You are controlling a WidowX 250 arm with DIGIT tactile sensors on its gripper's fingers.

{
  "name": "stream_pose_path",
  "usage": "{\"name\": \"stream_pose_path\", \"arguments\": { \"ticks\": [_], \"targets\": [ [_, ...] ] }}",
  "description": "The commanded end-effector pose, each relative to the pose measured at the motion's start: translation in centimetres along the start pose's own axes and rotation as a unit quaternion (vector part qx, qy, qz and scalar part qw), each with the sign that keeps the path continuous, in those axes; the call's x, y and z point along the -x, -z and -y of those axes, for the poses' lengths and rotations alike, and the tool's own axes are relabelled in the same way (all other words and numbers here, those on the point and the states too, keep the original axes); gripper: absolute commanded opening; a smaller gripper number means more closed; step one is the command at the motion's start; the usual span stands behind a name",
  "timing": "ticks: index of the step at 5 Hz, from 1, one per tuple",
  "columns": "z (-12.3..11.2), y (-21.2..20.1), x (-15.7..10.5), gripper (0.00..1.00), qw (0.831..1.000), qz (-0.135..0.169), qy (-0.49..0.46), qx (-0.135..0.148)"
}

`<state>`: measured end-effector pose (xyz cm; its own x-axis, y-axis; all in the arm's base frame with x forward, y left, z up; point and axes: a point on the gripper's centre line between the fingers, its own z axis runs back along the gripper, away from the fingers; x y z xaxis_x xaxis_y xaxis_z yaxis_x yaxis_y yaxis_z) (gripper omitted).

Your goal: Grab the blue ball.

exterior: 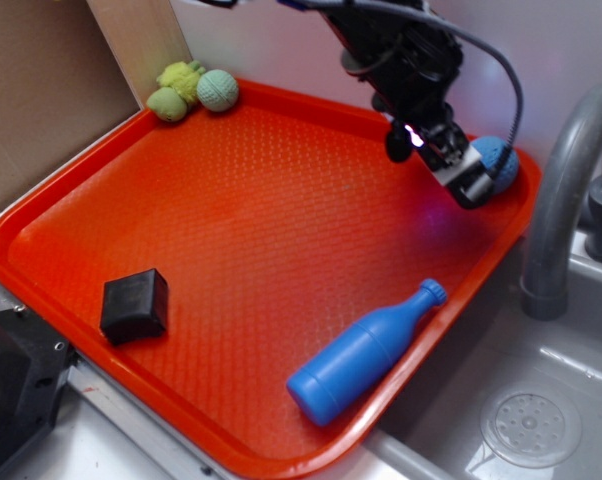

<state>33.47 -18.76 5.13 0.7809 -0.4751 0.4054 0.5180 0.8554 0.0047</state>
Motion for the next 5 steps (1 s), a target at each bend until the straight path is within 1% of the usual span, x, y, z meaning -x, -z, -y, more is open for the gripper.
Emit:
{"name": "stream_pose_path", "arguments": {
  "ticks": [1,2,3,4,5],
  "targets": [
    [1.6,0.9,-2.6,0.0,0.999,0.033,-0.025,0.008],
    [1.4,1.1,-2.2,0.0,0.998,0.048,-0.051,-0.004],
    [0.6,-0.2,-0.9,0.0,0.997,0.048,-0.064,-0.011],
    [-0.6,-3.2,0.3,0.0,0.995,0.057,-0.076,-0.031],
    [-3.4,-9.9,2.9,0.0,0.994,0.059,-0.091,-0.01]
  ]
}}
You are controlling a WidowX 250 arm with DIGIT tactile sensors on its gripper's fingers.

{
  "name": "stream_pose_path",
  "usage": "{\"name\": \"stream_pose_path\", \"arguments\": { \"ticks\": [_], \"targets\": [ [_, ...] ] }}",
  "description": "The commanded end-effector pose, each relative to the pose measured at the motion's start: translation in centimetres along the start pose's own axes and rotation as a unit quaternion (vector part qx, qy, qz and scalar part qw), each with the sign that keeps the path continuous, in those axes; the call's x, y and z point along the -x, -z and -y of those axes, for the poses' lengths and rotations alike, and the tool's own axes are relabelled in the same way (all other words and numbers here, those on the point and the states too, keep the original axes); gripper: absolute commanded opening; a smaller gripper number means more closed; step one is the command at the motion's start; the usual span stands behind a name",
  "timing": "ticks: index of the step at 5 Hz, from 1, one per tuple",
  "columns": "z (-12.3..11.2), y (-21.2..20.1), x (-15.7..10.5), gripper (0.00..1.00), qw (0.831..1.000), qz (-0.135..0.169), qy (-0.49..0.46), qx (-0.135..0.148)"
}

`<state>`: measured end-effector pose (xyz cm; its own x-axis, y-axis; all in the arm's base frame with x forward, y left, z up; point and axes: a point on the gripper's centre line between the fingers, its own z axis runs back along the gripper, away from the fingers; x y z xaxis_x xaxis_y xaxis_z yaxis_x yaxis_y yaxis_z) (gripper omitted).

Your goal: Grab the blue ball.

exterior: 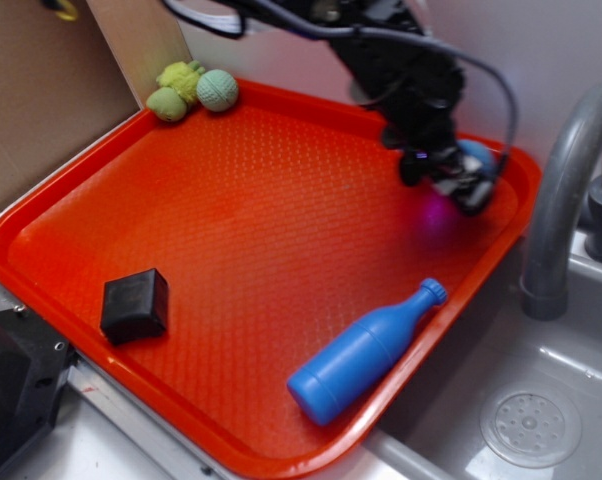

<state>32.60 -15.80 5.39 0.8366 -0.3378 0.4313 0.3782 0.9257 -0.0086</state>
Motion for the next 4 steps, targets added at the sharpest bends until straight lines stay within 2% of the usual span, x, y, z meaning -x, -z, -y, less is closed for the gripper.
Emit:
{"name": "stream_pose_path", "arguments": {
  "ticks": [1,2,3,4],
  "targets": [
    [-4.9,-14.8,1.5,0.0,0.997,0.004,-0.071,0.044],
    [-7.5,-20.5,2.2,0.0,0.987,-0.083,-0.137,-0.023],
    [-8.2,-24.0,3.1,0.0,0.98,-0.104,-0.163,-0.039],
    [-8.6,-24.1,3.1,0.0,0.975,-0.123,-0.173,-0.062]
  ]
}}
